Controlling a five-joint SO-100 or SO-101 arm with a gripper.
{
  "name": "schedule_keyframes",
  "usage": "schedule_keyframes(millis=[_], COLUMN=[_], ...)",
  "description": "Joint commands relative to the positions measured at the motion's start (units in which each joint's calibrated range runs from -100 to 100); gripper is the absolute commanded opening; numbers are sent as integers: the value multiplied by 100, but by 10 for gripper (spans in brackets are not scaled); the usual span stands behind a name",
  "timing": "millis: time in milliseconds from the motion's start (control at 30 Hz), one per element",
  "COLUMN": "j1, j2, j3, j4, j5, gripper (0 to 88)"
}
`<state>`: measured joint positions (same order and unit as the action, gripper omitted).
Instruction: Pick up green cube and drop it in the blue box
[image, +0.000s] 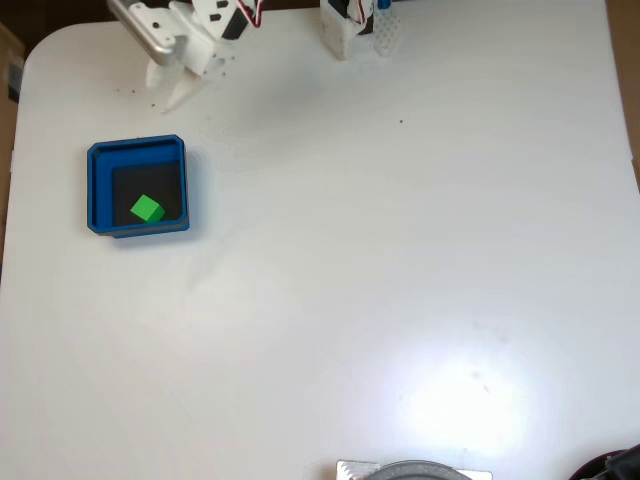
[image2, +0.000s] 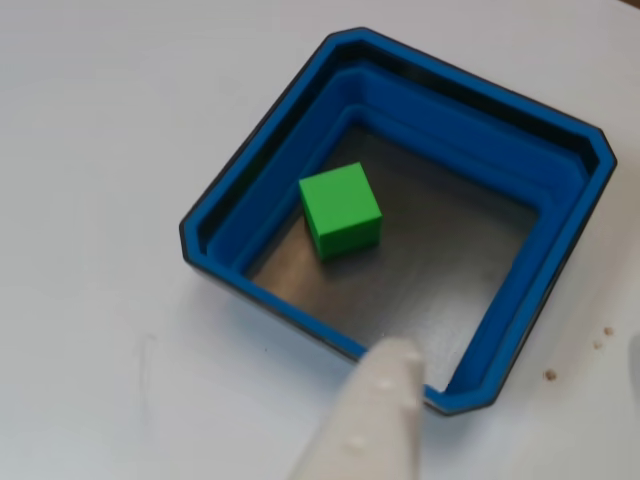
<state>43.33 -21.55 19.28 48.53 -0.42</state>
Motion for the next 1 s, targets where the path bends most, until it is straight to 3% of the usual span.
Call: schedule_keyframes(millis=[0,967], j1=[-5,-97], j2=[-947,-5177], j3=[585,5154], j4=[-88,-169], j5=[-20,-24], gripper=[190,190])
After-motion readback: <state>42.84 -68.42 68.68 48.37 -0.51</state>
